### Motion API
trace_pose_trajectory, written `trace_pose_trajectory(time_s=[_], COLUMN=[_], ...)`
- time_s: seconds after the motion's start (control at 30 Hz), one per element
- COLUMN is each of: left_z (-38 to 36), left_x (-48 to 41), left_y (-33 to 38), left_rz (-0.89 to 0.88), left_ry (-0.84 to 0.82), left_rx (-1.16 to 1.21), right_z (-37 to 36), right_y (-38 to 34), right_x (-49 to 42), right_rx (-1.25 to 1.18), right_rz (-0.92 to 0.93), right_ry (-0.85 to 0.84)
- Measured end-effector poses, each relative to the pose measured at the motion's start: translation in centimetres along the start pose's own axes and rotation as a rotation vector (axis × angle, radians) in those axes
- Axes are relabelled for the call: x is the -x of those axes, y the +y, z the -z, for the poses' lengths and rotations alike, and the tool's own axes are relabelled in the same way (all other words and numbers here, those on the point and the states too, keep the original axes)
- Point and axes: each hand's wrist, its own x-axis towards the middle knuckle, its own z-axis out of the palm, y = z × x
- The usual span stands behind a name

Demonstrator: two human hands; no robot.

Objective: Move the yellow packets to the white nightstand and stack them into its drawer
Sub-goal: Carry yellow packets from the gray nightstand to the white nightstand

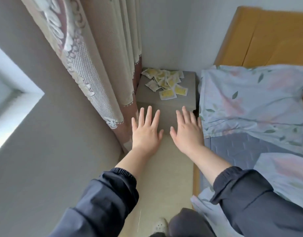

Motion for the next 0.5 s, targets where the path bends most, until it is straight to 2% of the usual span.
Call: trace_pose_trajectory(time_s=[0.3, 0.5], left_z=[-3.8, -7.0], left_x=[-21.2, -34.6], left_y=[0.7, 2.0], left_rz=[0.068, 0.133], left_ry=[0.012, -0.081], left_rx=[-0.041, -0.014], right_z=[-2.6, -4.9], right_y=[7.5, 11.3], right_x=[-21.9, -35.8], right_rx=[-0.005, -0.035], right_rz=[0.044, 0.097], right_ry=[-0.017, -0.116])
